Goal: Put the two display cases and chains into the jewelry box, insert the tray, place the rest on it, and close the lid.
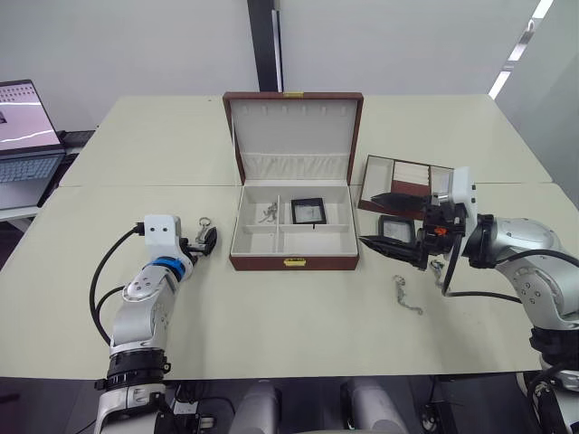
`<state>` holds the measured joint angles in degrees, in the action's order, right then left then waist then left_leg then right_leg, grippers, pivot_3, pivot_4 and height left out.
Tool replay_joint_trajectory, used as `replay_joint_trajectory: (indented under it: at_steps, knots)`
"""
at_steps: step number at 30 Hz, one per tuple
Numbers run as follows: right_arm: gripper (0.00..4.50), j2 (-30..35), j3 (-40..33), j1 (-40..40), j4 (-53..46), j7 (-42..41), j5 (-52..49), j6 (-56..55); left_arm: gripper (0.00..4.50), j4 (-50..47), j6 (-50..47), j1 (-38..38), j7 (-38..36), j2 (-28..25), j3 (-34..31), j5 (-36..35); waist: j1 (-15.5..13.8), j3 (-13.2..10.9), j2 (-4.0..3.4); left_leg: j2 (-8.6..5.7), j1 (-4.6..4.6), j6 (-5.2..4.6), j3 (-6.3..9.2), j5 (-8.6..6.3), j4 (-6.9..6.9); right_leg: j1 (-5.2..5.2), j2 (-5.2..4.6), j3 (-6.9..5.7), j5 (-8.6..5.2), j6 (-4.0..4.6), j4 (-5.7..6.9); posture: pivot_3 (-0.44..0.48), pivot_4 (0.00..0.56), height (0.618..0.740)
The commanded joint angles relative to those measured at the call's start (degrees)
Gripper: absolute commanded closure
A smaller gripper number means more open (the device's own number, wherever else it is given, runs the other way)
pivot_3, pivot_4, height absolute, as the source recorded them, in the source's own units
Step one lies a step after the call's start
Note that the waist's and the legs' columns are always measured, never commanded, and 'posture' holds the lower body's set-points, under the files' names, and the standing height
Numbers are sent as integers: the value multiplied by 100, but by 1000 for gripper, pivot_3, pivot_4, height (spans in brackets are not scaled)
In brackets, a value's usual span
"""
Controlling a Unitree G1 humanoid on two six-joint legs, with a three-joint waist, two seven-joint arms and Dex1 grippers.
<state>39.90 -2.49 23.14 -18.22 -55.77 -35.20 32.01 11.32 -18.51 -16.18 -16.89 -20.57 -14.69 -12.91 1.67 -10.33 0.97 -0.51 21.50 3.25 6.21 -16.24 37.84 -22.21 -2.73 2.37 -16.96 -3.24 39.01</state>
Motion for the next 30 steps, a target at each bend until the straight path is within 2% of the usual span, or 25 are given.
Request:
replay_joint_trajectory:
  at_steps: [1, 9, 13, 24, 30]
  knots:
    - [0, -6, -95, 40, -123, 20, -85, 2, 984, 78, -180, 155, -63, 45, 119, -2, 0, 1, -2, 0, 0, 0, 1, 0, 0, 0, -1, 0, 0, 0, 0, 0, 150, 740]
    - [0, -19, -119, 7, -124, 51, -89, 3, 3412, 41, -183, 165, -75, 55, 124, 1, -7, 3, -4, -2, 0, 0, 1, 0, 0, 2, -15, -2, 0, -1, 0, 0, 150, 740]
    - [0, -17, -124, -9, -124, 66, -92, -8, 4490, 27, -189, 147, -72, 61, 125, -4, -7, 3, -4, -3, 0, 0, 1, 0, 0, 2, -15, -2, 0, -1, 0, 0, 150, 740]
    - [0, 6, -187, 9, -168, 69, -159, -7, 4490, -382, -216, 181, -209, 7, -12, -239, -7, 2, -4, -2, 2, 0, 2, 0, 0, 1, -15, -3, 0, -1, -2, 0, 150, 740]
    - [0, 81, -301, -5, -412, 96, -381, 121, 4490, -1635, -1014, 453, -967, -597, -145, -905, 2, -3, 3, 1, 13, 0, 8, 0, -1, -8, -8, -7, 0, -1, -3, 0, 150, 740]
